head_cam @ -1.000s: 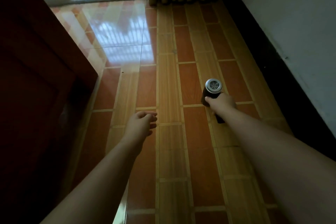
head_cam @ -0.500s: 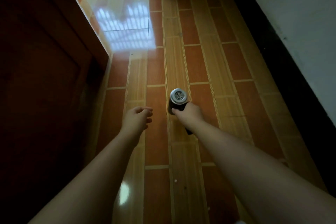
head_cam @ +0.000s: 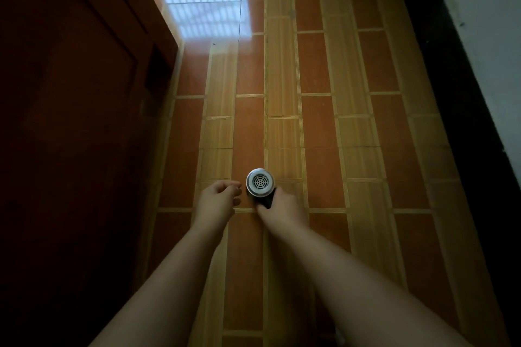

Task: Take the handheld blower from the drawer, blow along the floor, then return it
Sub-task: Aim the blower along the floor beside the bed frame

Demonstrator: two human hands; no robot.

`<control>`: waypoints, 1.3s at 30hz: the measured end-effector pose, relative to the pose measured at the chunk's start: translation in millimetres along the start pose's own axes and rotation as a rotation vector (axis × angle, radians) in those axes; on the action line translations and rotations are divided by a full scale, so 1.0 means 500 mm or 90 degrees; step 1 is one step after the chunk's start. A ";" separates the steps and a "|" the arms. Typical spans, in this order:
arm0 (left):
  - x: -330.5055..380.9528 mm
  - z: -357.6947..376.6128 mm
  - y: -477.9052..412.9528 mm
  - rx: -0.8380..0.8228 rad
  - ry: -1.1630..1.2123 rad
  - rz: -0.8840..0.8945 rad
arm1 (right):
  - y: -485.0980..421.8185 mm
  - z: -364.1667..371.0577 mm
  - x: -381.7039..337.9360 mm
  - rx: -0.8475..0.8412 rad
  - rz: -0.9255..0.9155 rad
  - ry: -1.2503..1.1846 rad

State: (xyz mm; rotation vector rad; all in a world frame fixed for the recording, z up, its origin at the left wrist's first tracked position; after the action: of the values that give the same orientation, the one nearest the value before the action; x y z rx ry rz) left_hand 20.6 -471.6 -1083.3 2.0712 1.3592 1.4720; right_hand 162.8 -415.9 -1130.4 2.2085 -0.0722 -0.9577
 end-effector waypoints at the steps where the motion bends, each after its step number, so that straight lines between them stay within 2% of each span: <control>1: -0.007 0.010 0.000 -0.003 -0.001 0.007 | 0.003 -0.006 0.012 0.004 -0.004 0.009; 6: -0.047 0.030 0.002 -0.046 -0.032 0.051 | 0.031 -0.029 0.051 0.020 -0.030 -0.012; 14: -0.056 -0.025 0.064 -0.033 -0.042 0.105 | 0.135 -0.027 0.063 0.004 -0.061 0.010; 22: -0.104 -0.003 0.077 -0.066 -0.044 0.118 | 0.164 -0.020 0.105 0.028 -0.045 0.023; 32: -0.133 -0.013 0.051 -0.074 -0.036 0.113 | 0.135 0.030 0.067 0.027 -0.060 -0.028; 39: -0.143 -0.007 0.079 -0.075 -0.038 0.111 | 0.168 -0.034 0.123 0.097 -0.008 -0.033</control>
State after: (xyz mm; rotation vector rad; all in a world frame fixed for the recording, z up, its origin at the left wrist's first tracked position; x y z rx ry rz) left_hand 35.4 -550.5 -1098.6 2.1852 1.0657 1.5057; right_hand 236.9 -487.2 -1107.2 2.3250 -0.1614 -1.0469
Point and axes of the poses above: each hand's wrist, its own y-axis away from the middle knuckle, its own z-axis out of the palm, x = y × z, the point moved 8 cm from there along -y, towards the middle knuckle, and after that the axes turned 12 degrees about -y, right-handed, at the moved point
